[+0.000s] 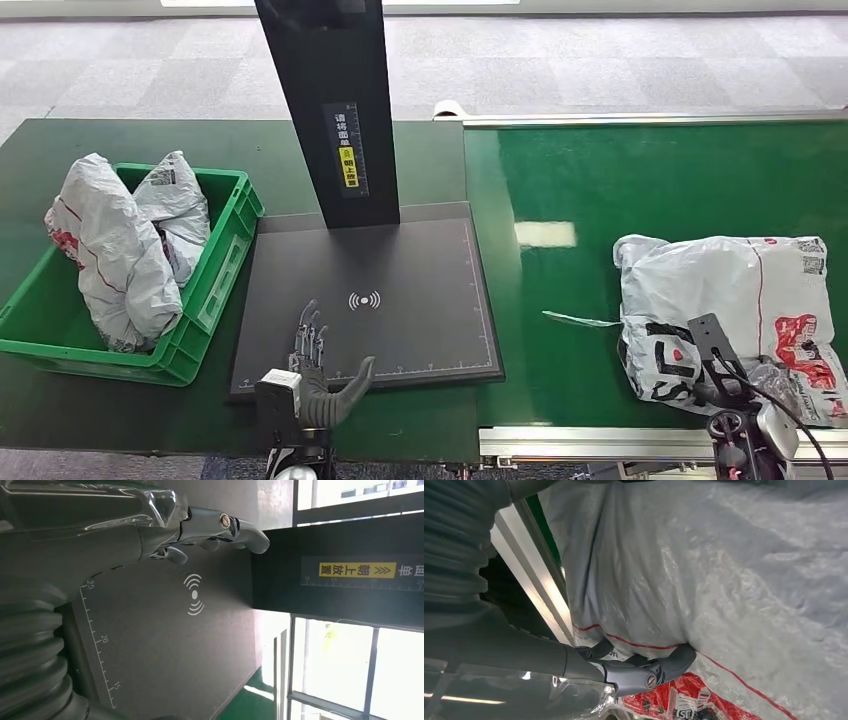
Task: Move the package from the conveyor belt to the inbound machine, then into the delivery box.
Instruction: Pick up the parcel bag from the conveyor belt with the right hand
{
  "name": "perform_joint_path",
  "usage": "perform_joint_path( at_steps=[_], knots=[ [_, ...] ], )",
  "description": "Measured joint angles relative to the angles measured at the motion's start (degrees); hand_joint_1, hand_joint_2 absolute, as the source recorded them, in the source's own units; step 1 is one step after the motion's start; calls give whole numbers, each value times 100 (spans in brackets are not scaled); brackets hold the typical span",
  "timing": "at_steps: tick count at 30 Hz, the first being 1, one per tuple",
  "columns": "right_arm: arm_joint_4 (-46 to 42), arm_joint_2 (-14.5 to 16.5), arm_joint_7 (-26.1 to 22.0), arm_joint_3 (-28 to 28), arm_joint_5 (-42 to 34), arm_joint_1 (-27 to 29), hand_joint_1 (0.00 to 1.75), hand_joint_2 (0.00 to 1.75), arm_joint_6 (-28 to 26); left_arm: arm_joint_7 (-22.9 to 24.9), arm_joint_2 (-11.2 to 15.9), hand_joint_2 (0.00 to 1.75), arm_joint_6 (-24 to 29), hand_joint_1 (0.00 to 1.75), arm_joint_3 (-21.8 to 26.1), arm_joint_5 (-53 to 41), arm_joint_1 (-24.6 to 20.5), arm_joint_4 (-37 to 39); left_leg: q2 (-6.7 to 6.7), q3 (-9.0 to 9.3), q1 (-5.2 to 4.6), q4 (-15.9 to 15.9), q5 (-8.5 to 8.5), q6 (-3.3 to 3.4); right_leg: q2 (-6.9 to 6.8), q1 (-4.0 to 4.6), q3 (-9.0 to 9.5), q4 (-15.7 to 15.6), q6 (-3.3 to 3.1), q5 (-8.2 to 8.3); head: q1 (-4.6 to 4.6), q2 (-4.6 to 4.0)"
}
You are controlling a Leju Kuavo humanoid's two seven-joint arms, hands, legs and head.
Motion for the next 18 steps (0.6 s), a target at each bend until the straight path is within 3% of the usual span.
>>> perform_joint_path(
  at_steps=[2,3,6,7,18],
  knots=[
    [218,-9,56,-1,32,-165,7,175,66,0,-14,175,3,0,11,-12,-21,4,11,14,2,0,-4,1,9,2,13,-1,0,0,1,0],
    [305,-11,77,-1,42,-228,34,175,93,0,-20,175,3,0,17,-14,-29,5,13,21,2,0,-6,1,11,3,20,-2,1,0,2,0],
    [495,-13,88,1,42,-335,158,175,182,0,-32,175,1,0,39,-18,-36,5,13,46,2,0,-12,5,12,2,53,-8,4,-2,3,0],
    [545,-10,63,1,29,-360,175,175,202,0,-35,175,1,0,49,-27,-34,5,12,52,2,0,-14,7,12,2,64,-10,5,-2,3,0],
    [683,44,-554,-3,-210,-532,175,175,-149,50,-103,175,16,0,249,-199,7,-50,11,59,1,5,-6,13,12,2,72,-10,15,12,2,0]
  ],
)
